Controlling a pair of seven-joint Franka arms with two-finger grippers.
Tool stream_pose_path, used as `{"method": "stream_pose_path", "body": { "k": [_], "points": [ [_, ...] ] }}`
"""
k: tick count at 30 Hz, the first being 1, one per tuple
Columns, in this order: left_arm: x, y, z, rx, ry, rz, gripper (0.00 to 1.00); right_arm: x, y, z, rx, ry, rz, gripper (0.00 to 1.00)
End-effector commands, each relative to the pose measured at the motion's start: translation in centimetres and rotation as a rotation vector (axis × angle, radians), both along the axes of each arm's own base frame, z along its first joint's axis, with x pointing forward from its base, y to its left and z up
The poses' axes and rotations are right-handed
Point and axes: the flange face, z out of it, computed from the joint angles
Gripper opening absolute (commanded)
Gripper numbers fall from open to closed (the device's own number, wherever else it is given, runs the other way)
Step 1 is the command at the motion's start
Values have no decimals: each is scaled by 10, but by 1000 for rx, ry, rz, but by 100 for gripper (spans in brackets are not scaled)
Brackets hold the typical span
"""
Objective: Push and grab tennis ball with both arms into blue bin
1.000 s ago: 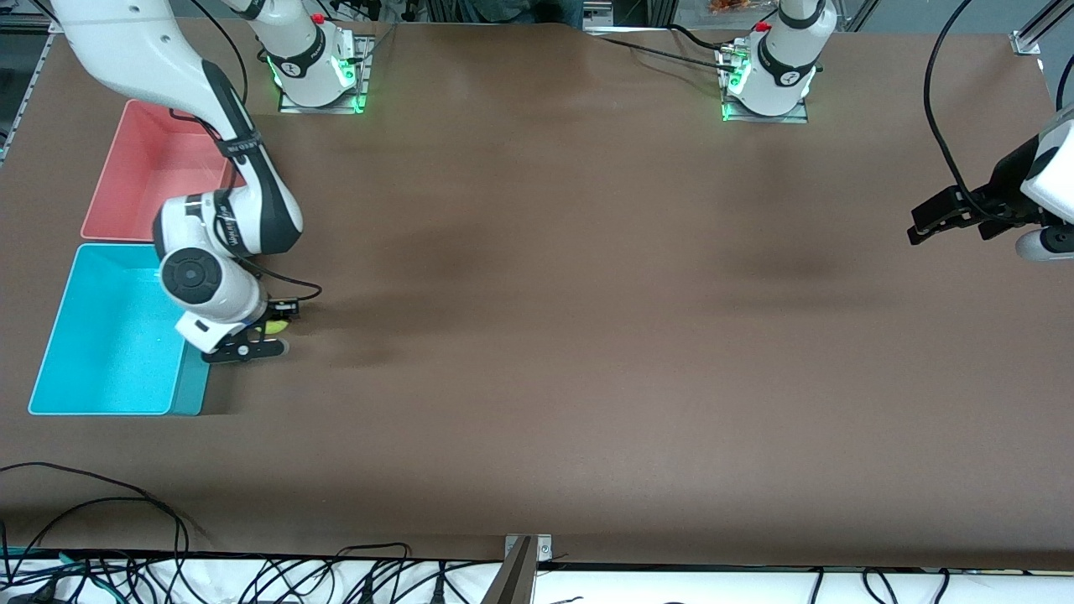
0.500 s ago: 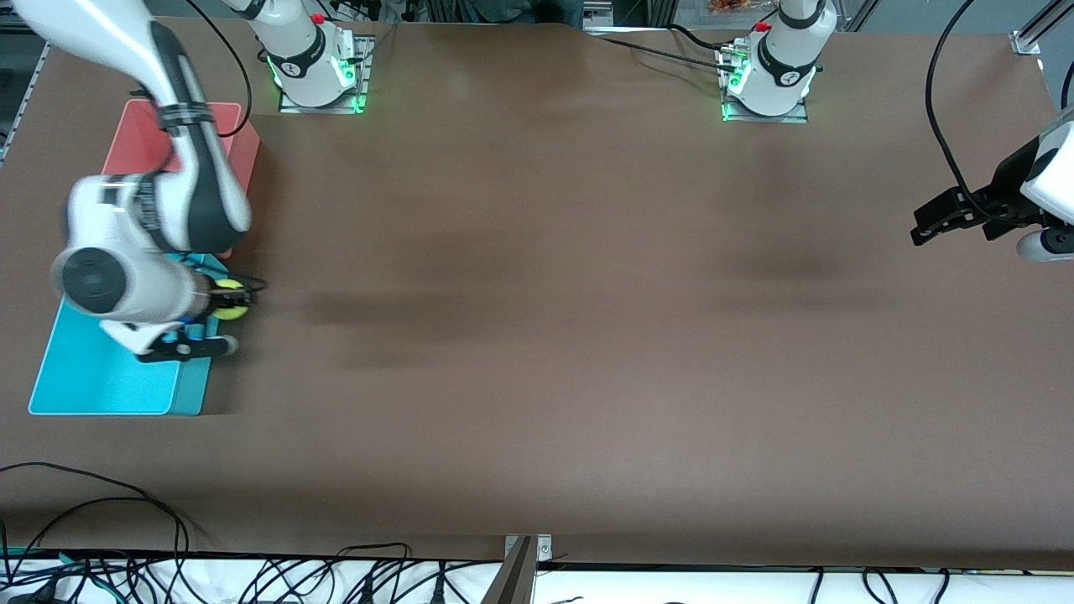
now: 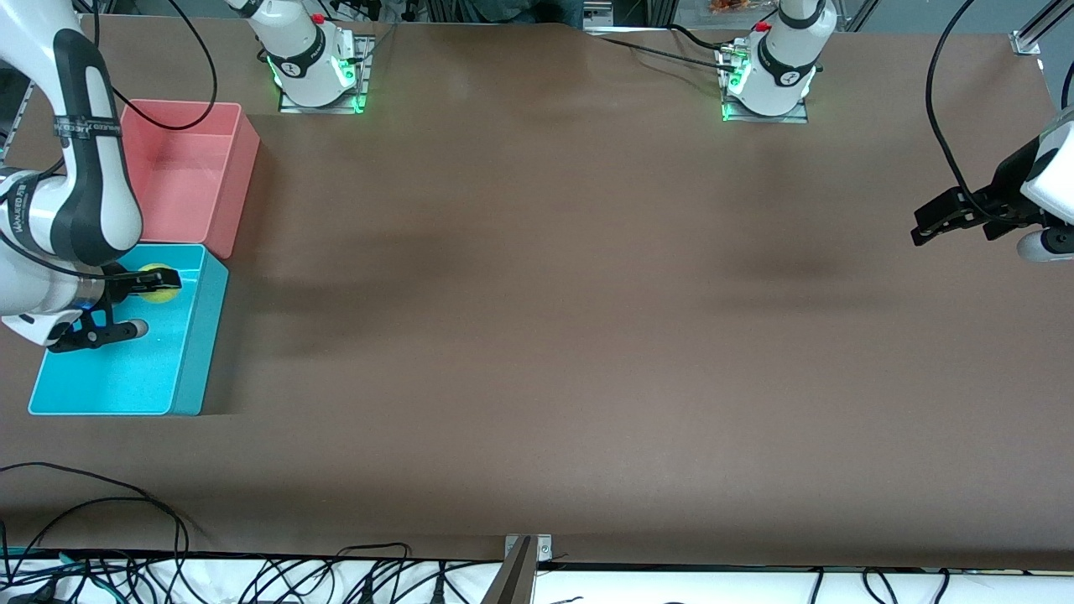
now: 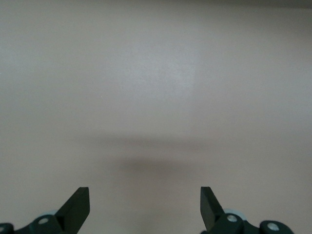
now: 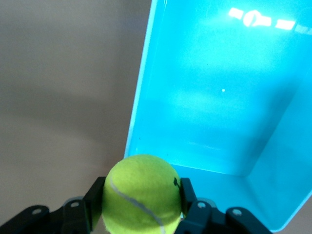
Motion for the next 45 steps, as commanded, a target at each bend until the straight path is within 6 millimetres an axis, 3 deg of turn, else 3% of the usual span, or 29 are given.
{"method": "stream_pose_path", "body": {
  "k": [1, 14, 24, 26, 29, 30, 40, 45],
  "points": [
    [-2, 1, 1, 23, -10, -20, 100, -12, -13, -22, 52, 42, -8, 43],
    [-2, 7, 3, 23, -13, -12, 100, -19, -34, -67, 74, 73, 4, 43],
    [-3, 7, 3, 23, -13, -12, 100, -26, -64, -105, 152, 68, 7, 48],
    [-2, 7, 3, 23, -13, -12, 100, -26, -64, -106, 157, 68, 1, 53],
    [-2, 7, 3, 23, -13, -12, 100, -26, -64, -106, 158, 67, -1, 93],
    [-2, 7, 3, 23, -13, -12, 100, -25, -64, -106, 158, 67, -5, 100],
    [-2, 7, 3, 23, -13, -12, 100, -20, -63, -92, 155, 54, 0, 100],
    [-2, 7, 3, 23, -13, -12, 100, -12, -62, -59, 161, 63, -4, 100]
  ]
}}
